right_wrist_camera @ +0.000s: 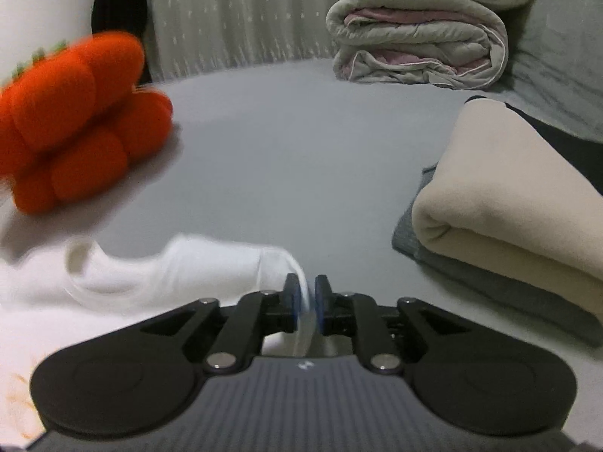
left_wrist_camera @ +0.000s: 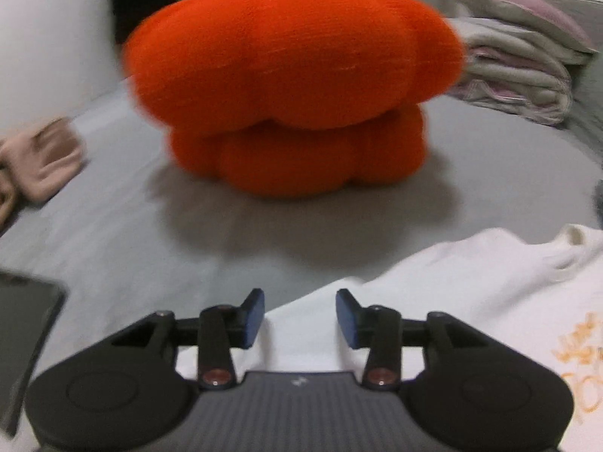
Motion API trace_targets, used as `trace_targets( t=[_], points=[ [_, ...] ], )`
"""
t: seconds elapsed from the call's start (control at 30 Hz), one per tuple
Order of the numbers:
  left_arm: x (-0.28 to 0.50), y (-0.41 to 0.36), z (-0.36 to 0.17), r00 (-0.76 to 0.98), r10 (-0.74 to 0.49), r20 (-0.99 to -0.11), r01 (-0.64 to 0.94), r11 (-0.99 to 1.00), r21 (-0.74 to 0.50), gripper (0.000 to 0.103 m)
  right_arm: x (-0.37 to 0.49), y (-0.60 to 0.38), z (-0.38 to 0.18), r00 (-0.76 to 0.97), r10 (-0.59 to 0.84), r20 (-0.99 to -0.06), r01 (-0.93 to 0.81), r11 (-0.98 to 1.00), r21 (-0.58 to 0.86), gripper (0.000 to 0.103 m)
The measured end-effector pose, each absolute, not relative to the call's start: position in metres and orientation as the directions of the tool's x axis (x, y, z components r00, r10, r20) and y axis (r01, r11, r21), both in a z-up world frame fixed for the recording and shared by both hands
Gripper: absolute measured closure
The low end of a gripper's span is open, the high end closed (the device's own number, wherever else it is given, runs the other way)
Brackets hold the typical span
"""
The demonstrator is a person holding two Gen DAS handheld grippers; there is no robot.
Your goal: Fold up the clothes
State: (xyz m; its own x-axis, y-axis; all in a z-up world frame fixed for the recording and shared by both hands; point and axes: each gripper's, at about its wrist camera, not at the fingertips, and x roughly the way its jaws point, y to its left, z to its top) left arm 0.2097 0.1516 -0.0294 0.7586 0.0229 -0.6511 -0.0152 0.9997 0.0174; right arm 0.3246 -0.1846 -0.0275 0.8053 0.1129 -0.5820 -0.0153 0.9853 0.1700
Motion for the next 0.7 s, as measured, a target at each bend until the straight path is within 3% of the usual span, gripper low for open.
trace_targets(
  t=[0.03,0.1,0.4,0.53,0.7],
  points=[
    [0.216,0.143,-0.030,0.759,-0.003,-0.651,0.012,1.000,0.010,0.052,0.324,-0.188,-0.024,0.820,0.134,-0.557,-0.023,0.979,0.201,0.055],
    [0.231,0.129,-0.033,0.758,-0.045,-0.650,0.057,0.998,-0.003,0.051,0.328,-0.192,-0.018,0.839,0.177,-0.514,-0.047,0.965,0.257,0.048],
    [0.298,0.100,-0.060,0.731,-0.155,-0.664,0.154,0.986,-0.060,0.049,0.365,-0.187,-0.045,0.810,0.314,-0.495,-0.137,0.922,0.362,0.048],
    [0.300,0.084,-0.066,0.724,-0.153,-0.673,0.226,0.974,0.021,0.048,0.358,-0.180,-0.058,0.797,0.339,-0.500,-0.188,0.926,0.329,0.048],
    [0.299,0.077,-0.065,0.695,-0.206,-0.689,0.279,0.960,-0.006,0.055,0.353,-0.174,-0.054,0.769,0.346,-0.537,-0.272,0.938,0.216,0.053]
  ],
)
